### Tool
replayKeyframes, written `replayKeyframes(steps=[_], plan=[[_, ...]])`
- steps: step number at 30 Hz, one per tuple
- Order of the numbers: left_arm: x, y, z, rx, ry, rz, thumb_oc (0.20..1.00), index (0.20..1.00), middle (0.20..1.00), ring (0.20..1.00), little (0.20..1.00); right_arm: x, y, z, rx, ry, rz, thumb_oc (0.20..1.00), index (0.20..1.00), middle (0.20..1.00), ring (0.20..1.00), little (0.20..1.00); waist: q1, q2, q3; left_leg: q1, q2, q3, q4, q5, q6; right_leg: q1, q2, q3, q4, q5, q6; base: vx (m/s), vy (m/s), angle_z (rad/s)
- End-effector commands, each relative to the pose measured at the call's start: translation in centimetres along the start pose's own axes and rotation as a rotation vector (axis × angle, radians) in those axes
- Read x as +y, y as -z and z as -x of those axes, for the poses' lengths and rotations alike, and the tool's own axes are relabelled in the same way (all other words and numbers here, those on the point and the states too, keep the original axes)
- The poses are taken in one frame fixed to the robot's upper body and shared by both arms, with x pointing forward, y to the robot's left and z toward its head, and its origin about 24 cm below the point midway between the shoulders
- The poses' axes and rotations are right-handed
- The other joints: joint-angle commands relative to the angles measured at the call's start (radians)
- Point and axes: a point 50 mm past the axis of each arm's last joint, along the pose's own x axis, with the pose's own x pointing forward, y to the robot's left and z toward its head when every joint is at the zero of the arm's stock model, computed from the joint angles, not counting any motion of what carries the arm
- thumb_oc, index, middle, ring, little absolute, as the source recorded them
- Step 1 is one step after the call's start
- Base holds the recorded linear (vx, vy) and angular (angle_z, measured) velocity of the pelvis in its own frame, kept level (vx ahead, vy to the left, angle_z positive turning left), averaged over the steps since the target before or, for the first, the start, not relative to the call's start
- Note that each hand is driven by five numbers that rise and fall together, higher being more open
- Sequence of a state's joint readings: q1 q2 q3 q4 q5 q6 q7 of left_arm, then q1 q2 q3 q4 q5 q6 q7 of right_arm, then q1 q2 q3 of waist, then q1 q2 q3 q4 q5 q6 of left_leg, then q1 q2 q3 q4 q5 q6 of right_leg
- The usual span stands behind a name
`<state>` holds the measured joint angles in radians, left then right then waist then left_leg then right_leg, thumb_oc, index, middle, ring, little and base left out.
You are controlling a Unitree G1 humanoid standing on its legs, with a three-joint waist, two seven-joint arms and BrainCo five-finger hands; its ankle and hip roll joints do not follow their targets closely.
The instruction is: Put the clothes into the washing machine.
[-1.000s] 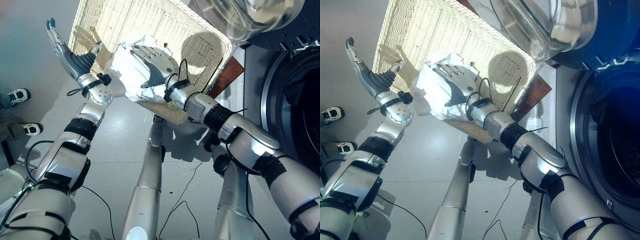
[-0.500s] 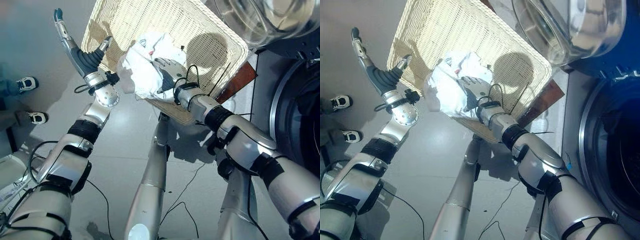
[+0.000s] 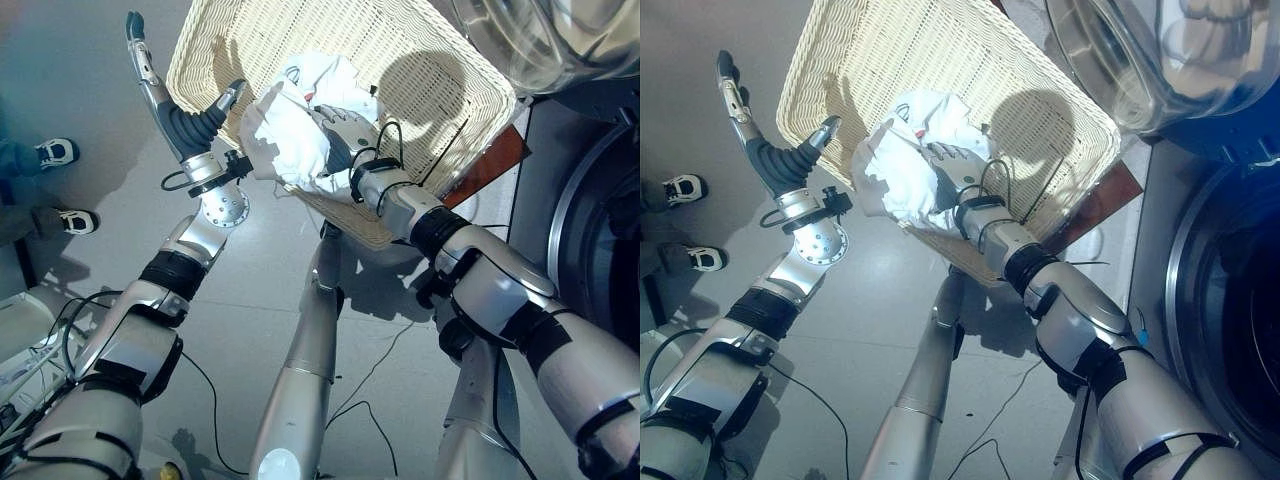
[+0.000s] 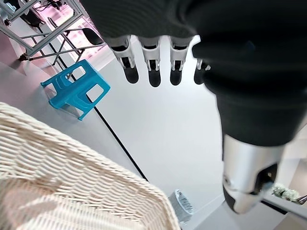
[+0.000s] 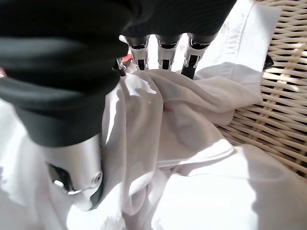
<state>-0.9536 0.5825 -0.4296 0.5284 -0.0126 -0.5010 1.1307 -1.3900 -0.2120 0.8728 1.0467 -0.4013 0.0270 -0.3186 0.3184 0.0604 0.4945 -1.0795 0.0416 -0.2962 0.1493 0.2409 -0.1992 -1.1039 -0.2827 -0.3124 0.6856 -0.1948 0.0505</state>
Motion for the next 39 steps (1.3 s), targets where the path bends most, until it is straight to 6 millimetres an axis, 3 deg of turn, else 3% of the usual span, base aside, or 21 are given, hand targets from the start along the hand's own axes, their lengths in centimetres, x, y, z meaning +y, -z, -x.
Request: replayKeyframes(steps=[1, 11, 26, 27, 28, 39], plan=[[-1.1, -2.4, -0.8, -0.087, -0.049, 0.139, 1.000, 1.000, 1.000, 1.000, 1.000, -0.1, -1.4, -0.5, -0.054, -0.018, 0.033, 1.000, 1.000, 1.000, 1.000, 1.000, 0.044, 0.099, 0.026, -0.041, -0.084, 0.036, 0.067, -0.024, 0.131, 0.020, -0.006, -0.007, -0.283, 0.318, 0.103, 0.00, 0.000, 0.00], [-0.5, -3.0, -0.1, -0.112, -0.065, 0.189, 1.000, 1.000, 1.000, 1.000, 1.000, 0.0, -2.5, -0.4, -0.105, 0.024, 0.016, 1.000, 1.000, 1.000, 1.000, 1.000, 0.053, 0.113, 0.026, -0.046, -0.084, 0.033, 0.056, -0.018, 0.128, 0.011, -0.014, -0.005, -0.287, 0.324, 0.113, 0.00, 0.006, 0.00], [-0.1, -3.5, 0.3, -0.111, -0.080, 0.263, 1.000, 1.000, 1.000, 1.000, 1.000, 1.2, -2.7, 0.0, -0.027, 0.013, -0.100, 1.000, 1.000, 1.000, 1.000, 1.000, 0.058, 0.128, 0.026, -0.060, -0.077, 0.030, 0.055, -0.016, 0.122, -0.009, -0.022, 0.006, -0.274, 0.321, 0.117, 0.00, 0.000, 0.00], [-0.1, -3.5, 0.3, -0.111, -0.080, 0.267, 1.000, 1.000, 1.000, 1.000, 1.000, 1.3, -2.7, 0.0, -0.025, 0.011, -0.084, 0.702, 0.702, 0.702, 0.702, 0.702, 0.059, 0.130, 0.026, -0.061, -0.076, 0.031, 0.056, -0.016, 0.122, -0.011, -0.022, 0.007, -0.271, 0.321, 0.118, 0.02, 0.031, 0.00], [-0.1, -3.6, 0.3, -0.111, -0.080, 0.269, 1.000, 1.000, 1.000, 1.000, 1.000, 1.3, -2.6, 0.0, -0.019, 0.008, -0.080, 0.200, 0.200, 0.200, 0.200, 0.200, 0.059, 0.130, 0.026, -0.062, -0.076, 0.031, 0.057, -0.016, 0.122, -0.011, -0.023, 0.008, -0.270, 0.321, 0.119, 0.00, 0.000, 0.00], [-0.1, -3.9, 0.3, -0.116, -0.074, 0.282, 1.000, 1.000, 1.000, 1.000, 1.000, 1.4, -2.3, 0.1, -0.014, 0.005, -0.016, 0.200, 0.200, 0.200, 0.200, 0.200, 0.064, 0.132, 0.026, -0.055, -0.075, 0.027, 0.055, -0.017, 0.122, -0.003, -0.025, 0.004, -0.272, 0.320, 0.123, 0.00, 0.000, 0.00]])
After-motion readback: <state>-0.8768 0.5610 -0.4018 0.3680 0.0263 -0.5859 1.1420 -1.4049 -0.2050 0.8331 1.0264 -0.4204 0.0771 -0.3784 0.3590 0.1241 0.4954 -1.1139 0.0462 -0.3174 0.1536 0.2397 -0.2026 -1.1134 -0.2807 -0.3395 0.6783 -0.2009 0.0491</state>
